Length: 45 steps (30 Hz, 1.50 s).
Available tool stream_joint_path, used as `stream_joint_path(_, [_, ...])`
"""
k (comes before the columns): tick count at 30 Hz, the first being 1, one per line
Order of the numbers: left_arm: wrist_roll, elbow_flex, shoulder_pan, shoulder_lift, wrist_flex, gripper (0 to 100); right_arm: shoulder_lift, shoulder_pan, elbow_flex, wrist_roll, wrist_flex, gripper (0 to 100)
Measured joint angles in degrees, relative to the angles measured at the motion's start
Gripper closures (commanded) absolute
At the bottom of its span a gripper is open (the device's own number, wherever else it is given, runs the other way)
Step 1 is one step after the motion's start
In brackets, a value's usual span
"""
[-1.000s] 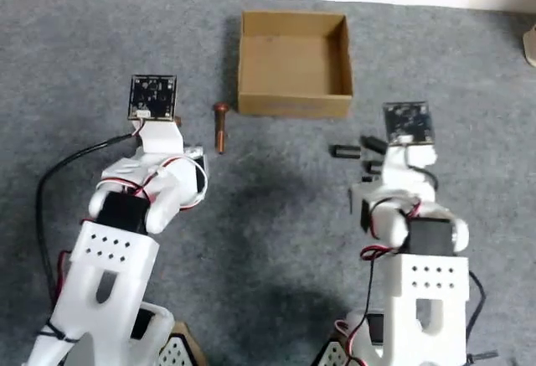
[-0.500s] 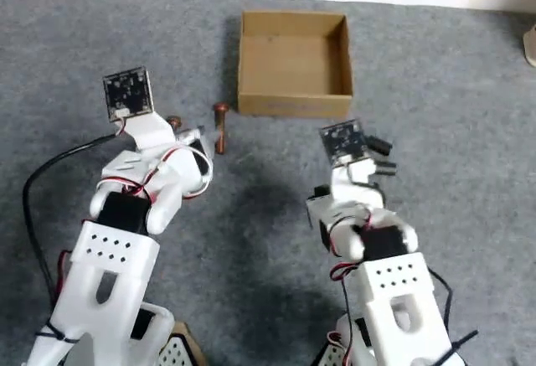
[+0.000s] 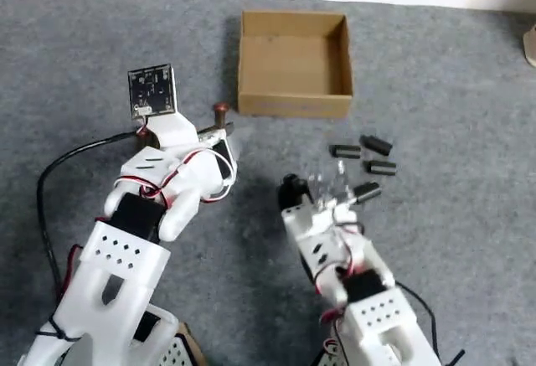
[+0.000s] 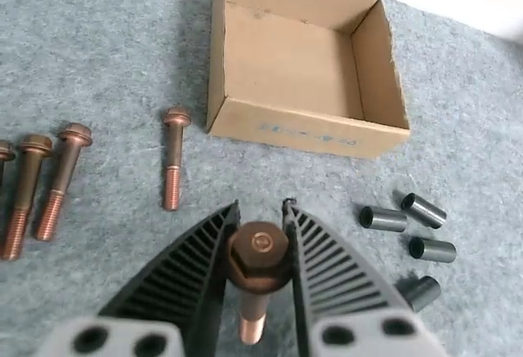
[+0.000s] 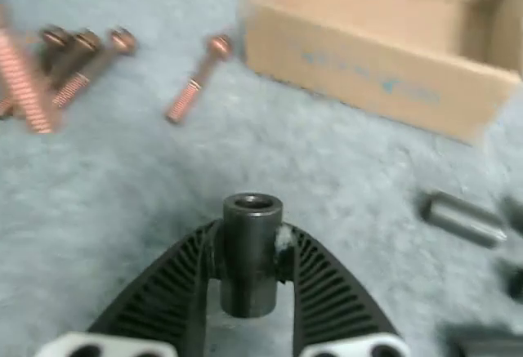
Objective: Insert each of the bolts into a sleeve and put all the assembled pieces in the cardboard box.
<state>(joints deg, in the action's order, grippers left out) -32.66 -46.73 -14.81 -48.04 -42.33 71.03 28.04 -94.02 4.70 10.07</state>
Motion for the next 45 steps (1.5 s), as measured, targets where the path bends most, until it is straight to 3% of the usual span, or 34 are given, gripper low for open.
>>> stream_joint_path(6, [0.0, 0.0, 0.0, 0.0, 4.75, 99, 13.63, 5.54, -2.02, -0.09, -0.62, 99.4])
stream_joint_path(12, [0.0, 0.0, -4.13, 0.0, 6.33, 99, 24.88, 6.77, -2.02, -0.09, 11.87, 99.4])
stream_joint_path(16, [0.18, -3.08, -7.65, 0.09, 11.87, 99, 30.68, 6.77, -2.02, -0.09, 18.64, 99.4])
stream_joint_path(23, [4.66, -5.19, -9.67, 0.09, 18.29, 99, 32.88, 6.77, -2.02, -0.09, 21.89, 99.4])
stream_joint_path(32, [1.85, -5.19, -9.49, 0.09, 18.29, 99, 33.05, 6.77, -2.02, -0.09, 21.89, 99.4])
stream_joint_path(40, [-2.29, 0.18, -9.41, 0.09, 6.15, 99, 33.05, 6.77, -2.02, -0.09, 21.89, 99.3])
stream_joint_path(45, [-2.55, 1.14, -9.41, 0.09, 5.89, 99, 33.05, 6.77, -2.02, -0.09, 21.89, 99.3])
